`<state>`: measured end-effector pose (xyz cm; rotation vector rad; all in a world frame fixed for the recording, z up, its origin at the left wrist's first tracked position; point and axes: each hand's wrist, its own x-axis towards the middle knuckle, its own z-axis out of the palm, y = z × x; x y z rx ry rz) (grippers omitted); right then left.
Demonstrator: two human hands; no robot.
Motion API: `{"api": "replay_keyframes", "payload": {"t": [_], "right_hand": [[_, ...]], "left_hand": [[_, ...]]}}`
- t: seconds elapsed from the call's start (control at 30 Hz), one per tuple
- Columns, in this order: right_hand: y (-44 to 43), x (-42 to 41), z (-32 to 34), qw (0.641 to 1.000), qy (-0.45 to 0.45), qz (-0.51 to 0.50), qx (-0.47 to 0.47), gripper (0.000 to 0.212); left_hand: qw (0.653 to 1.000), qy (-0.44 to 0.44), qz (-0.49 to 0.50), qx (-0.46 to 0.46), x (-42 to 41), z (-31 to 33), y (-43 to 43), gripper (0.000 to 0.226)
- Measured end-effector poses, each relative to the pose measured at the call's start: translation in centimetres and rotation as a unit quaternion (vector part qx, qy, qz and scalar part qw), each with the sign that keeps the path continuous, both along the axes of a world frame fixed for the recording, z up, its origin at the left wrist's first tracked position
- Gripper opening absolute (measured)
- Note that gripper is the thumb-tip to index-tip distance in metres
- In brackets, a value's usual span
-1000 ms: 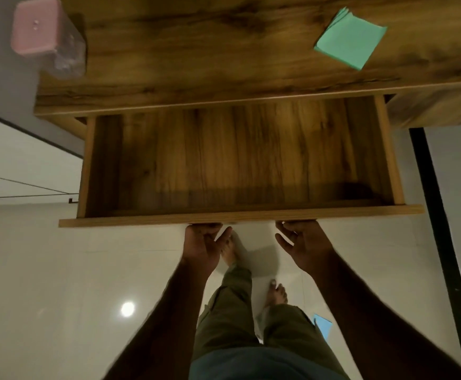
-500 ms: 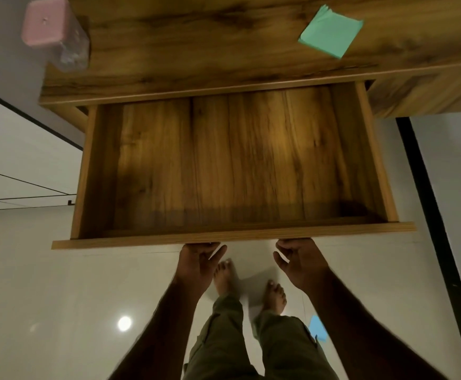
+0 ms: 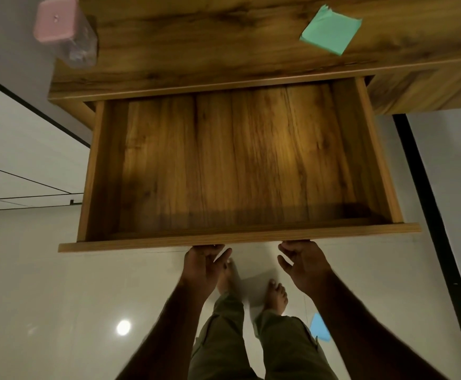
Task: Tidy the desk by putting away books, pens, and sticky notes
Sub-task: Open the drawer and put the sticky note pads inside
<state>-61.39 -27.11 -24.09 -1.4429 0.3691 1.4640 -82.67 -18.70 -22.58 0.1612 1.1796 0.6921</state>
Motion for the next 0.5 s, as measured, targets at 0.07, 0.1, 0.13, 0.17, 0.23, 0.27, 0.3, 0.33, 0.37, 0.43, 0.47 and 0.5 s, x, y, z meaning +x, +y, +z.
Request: {"api": "replay_keyframes", "payload": {"t": [0.07, 0.1, 0.13, 0.17, 0.23, 0.27, 0.3, 0.33, 0.37, 0.43, 0.47, 0.5], "right_hand": [[0.0, -0.2, 0.0, 1.000, 0.004, 0.006, -0.009, 0.017], [-0.2, -0.4, 0.1, 1.000, 0.010, 0.015, -0.015, 0.015], [-0.6, -0.7, 0.3, 0.999, 0.017, 0.027, -0.018, 0.015], [-1.0, -1.0, 0.5, 0.999, 0.021, 0.042, -0.020, 0.019], [-2.0, -1.5, 1.2, 0.996, 0.011, 0.080, -0.025, 0.024], [-2.4, -1.6, 1.6, 0.995, 0.004, 0.098, -0.028, 0.024], [-2.7, -1.6, 2.0, 0.993, -0.005, 0.116, -0.030, 0.024], [-2.9, -1.4, 2.6, 0.990, -0.019, 0.137, -0.030, 0.024], [-3.1, -1.2, 3.3, 0.985, -0.039, 0.163, -0.032, 0.025], [-3.2, -0.8, 4.5, 0.971, -0.084, 0.223, -0.029, 0.028], [-3.3, -0.7, 5.2, 0.961, -0.107, 0.255, -0.024, 0.030], [-3.2, -0.6, 6.0, 0.950, -0.129, 0.285, -0.022, 0.031]], "left_hand": [[1.000, 0.002, -0.008, 0.004, 0.0, 0.0, 0.1, 0.030], [1.000, 0.003, -0.017, 0.002, 0.0, 0.1, 0.1, 0.028], [1.000, 0.011, -0.028, -0.006, -0.1, 0.2, 0.0, 0.025], [0.999, 0.022, -0.036, -0.020, -0.3, 0.2, -0.2, 0.021], [0.997, 0.048, -0.037, -0.049, -0.6, 0.5, -0.7, 0.023], [0.996, 0.062, -0.037, -0.059, -0.8, 0.6, -1.0, 0.027], [0.995, 0.074, -0.040, -0.062, -1.1, 0.8, -1.3, 0.029], [0.993, 0.084, -0.050, -0.061, -1.3, 1.1, -1.6, 0.029], [0.992, 0.091, -0.062, -0.061, -1.5, 1.5, -2.0, 0.029], [0.989, 0.098, -0.091, -0.056, -1.7, 2.5, -2.5, 0.037], [0.988, 0.099, -0.104, -0.049, -1.7, 3.2, -2.8, 0.040], [0.987, 0.103, -0.119, -0.037, -1.7, 3.8, -3.0, 0.042]]}}
